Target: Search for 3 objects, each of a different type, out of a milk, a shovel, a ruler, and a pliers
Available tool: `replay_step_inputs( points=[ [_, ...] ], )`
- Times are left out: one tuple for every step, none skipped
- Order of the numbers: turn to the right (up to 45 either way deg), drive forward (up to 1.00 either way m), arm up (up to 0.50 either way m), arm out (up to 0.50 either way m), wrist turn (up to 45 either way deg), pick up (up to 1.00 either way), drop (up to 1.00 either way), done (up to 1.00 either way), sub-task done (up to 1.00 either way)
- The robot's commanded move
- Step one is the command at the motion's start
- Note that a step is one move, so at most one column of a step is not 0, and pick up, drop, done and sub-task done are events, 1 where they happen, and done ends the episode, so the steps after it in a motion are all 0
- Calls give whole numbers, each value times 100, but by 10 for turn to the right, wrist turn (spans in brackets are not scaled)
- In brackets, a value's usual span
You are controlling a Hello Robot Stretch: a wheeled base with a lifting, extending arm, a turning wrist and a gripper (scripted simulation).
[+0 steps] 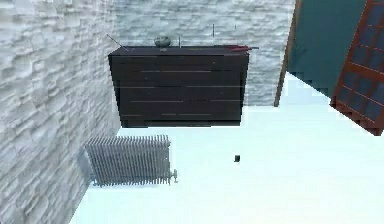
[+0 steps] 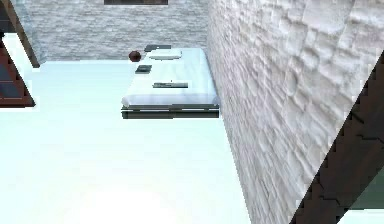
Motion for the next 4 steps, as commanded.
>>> replay_step_inputs(
  points=[
    [30,0,0,0,0,0,0,0,0],
    [0,100,0,0,0,0,0,0,0],
    [60,0,0,0,0,0,0,0,0],
    [0,25,0,0,0,0,0,0,0]
  ],
)
